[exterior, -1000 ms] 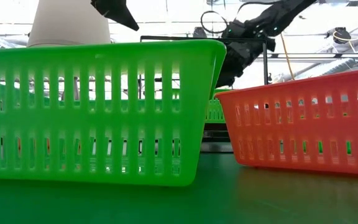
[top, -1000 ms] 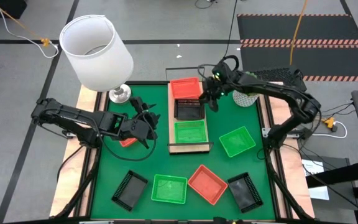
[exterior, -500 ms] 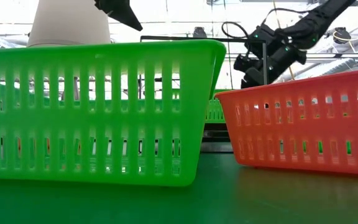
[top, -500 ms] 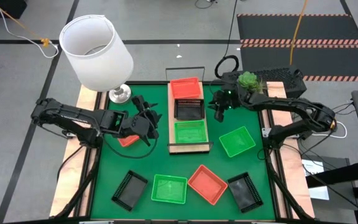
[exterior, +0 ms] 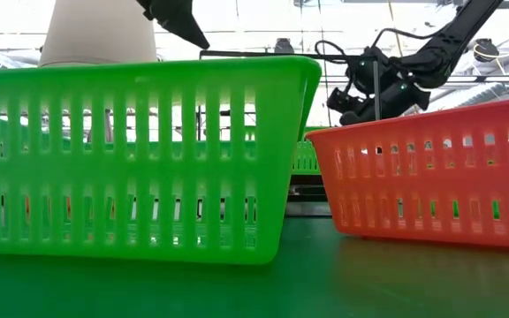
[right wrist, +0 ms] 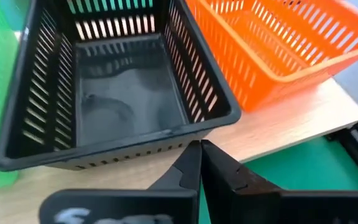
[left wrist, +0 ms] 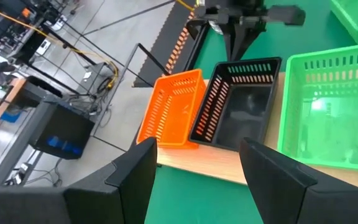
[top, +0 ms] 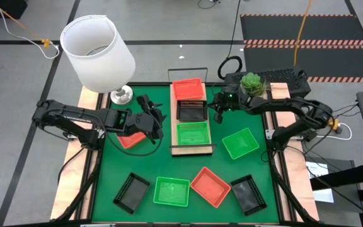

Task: Stack baskets on shelf by color
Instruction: Put the top black bin on the shelf, then adjust the bins on the shelf

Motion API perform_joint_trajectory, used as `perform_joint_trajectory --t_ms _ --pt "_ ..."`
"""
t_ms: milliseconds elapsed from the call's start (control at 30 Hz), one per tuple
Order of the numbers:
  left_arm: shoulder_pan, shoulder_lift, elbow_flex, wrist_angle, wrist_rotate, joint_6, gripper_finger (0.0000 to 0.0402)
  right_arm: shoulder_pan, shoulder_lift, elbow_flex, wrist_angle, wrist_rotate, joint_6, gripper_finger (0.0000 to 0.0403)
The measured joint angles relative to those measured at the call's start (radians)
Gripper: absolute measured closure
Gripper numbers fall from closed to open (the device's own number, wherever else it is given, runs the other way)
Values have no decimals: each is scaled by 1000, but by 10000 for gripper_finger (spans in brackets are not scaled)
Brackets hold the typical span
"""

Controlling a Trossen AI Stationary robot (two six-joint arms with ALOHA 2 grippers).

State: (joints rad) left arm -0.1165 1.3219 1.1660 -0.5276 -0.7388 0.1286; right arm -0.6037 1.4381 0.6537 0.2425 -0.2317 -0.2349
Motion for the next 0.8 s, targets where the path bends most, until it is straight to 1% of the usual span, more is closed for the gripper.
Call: perform_joint_trajectory --t_ms 167,300,433,500,567,700,733,800 --pt "0 10 0 -23 12 0 170 5 40 0 73 -4 17 400" --pt "10 25 -1 -32 11 1 170 6 45 0 89 -4 17 402" --pt "33 34 -24 17 9 20 170 6 45 0 90 -1 17 402" --pt "54 38 -45 7 17 24 170 3 42 0 89 -1 17 402" --pt "79 40 -68 54 20 28 170 3 41 0 89 0 16 402" --pt "151 44 -123 108 28 35 170 3 32 0 80 53 14 402" --pt "171 44 -136 132 46 45 171 3 25 0 76 69 14 402" --pt "220 41 -167 194 112 94 180 3 2 0 59 87 14 403"
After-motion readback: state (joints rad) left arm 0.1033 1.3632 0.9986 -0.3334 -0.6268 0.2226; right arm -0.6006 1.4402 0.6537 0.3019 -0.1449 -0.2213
